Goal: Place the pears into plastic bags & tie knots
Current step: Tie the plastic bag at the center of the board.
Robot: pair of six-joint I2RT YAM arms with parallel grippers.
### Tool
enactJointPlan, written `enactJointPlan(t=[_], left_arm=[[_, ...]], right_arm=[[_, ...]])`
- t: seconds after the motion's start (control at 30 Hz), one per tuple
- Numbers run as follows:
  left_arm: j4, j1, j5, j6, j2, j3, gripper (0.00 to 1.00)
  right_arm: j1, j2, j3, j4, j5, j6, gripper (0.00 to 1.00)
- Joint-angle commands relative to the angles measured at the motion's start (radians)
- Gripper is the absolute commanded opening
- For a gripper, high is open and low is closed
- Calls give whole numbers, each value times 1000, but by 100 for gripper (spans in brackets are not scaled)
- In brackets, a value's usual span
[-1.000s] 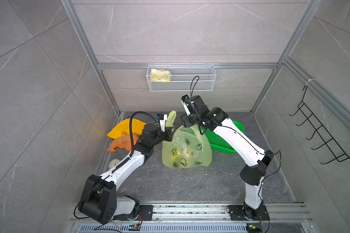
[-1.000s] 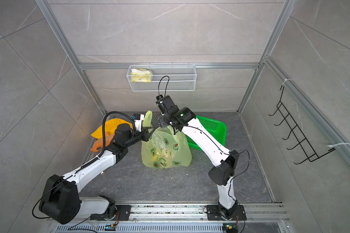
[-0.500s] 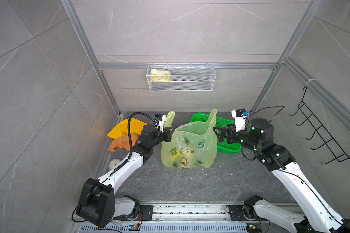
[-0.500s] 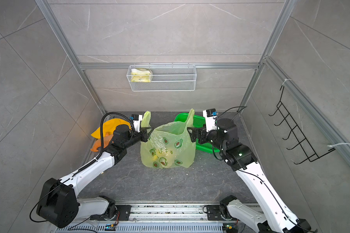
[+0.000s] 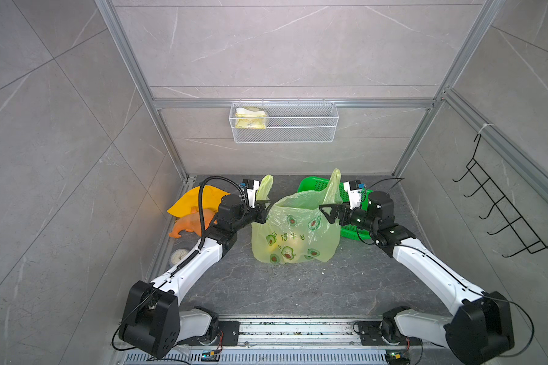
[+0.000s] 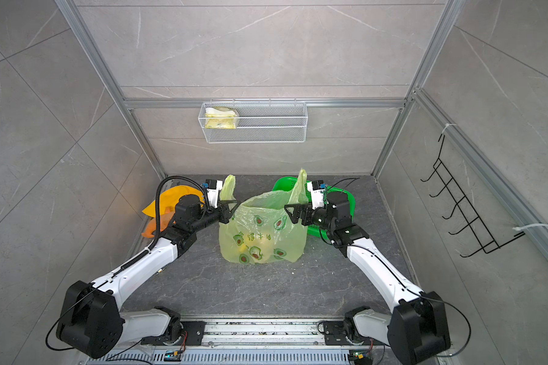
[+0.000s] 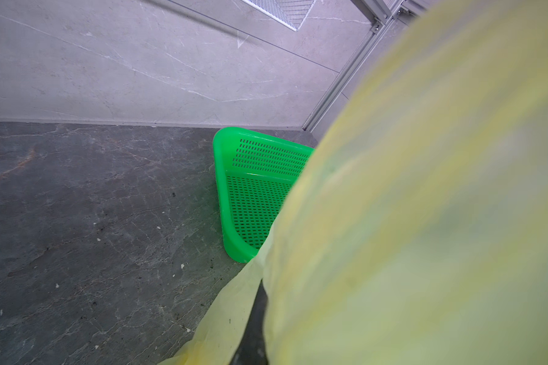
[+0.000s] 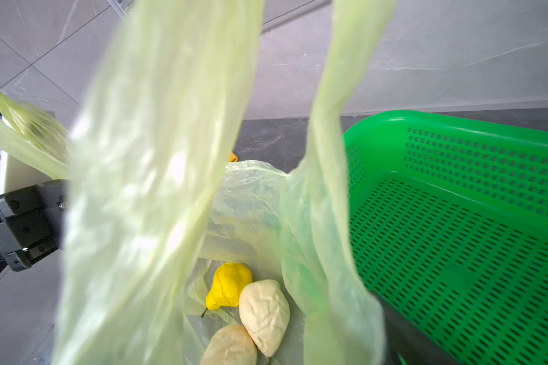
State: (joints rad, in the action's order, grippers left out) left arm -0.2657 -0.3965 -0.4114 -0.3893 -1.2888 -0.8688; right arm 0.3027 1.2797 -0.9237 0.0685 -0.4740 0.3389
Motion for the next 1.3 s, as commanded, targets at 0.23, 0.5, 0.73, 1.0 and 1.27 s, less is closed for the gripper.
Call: enactJointPlan(t=[0.23,0.5,0.73,1.0,1.27], left_arm=[[-70,7,-66,-6,2,-12,0],[-118,10,-70,-36,-14,2,0],[-153,21,-91,-65,-17,14,0],[-170,24,-128,-85,-18,10,0],[-203,24,-152,-109,-27,14,0]], right_arm=[[-37,114,-91,154,-217,41,49],[-53,38,-70,92,-264,15,89],[-105,41,-24,125,-330,27,91],[-167,105,17,320,-476,153,92],[-167,190,34,482,-550,239,80]])
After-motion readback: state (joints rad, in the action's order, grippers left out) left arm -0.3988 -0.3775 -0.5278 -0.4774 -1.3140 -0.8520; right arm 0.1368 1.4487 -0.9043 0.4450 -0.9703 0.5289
